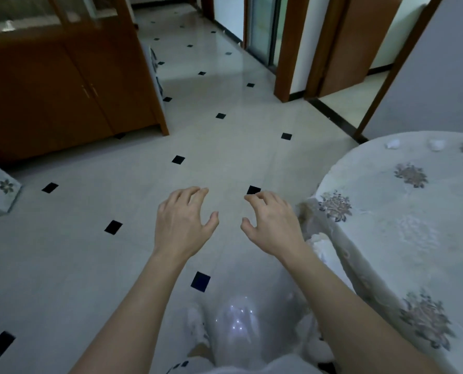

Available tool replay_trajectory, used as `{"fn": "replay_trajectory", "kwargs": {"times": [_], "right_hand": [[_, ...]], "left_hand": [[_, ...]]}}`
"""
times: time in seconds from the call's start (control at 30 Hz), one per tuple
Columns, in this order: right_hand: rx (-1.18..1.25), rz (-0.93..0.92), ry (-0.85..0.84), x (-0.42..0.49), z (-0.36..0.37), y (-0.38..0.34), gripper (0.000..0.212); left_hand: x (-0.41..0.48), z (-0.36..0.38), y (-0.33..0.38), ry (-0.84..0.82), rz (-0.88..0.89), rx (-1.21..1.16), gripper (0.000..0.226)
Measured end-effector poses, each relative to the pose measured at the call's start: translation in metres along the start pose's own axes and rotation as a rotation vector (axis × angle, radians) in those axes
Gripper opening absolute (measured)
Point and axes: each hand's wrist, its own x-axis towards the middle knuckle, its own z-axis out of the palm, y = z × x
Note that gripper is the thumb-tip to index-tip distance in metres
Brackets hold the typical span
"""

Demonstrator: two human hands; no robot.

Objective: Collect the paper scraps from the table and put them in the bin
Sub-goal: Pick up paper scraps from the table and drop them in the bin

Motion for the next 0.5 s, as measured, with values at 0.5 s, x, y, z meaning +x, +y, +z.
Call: {"fn": "replay_trajectory", "kwargs": {"times": [0.5], "right_hand": [[-0.08, 0.262, 0.024, 0.252, 0.062, 0.029, 0.046]], "left_hand": [[0.293, 0.086, -0.085, -0.062, 0.227, -0.091, 0.056]]}}
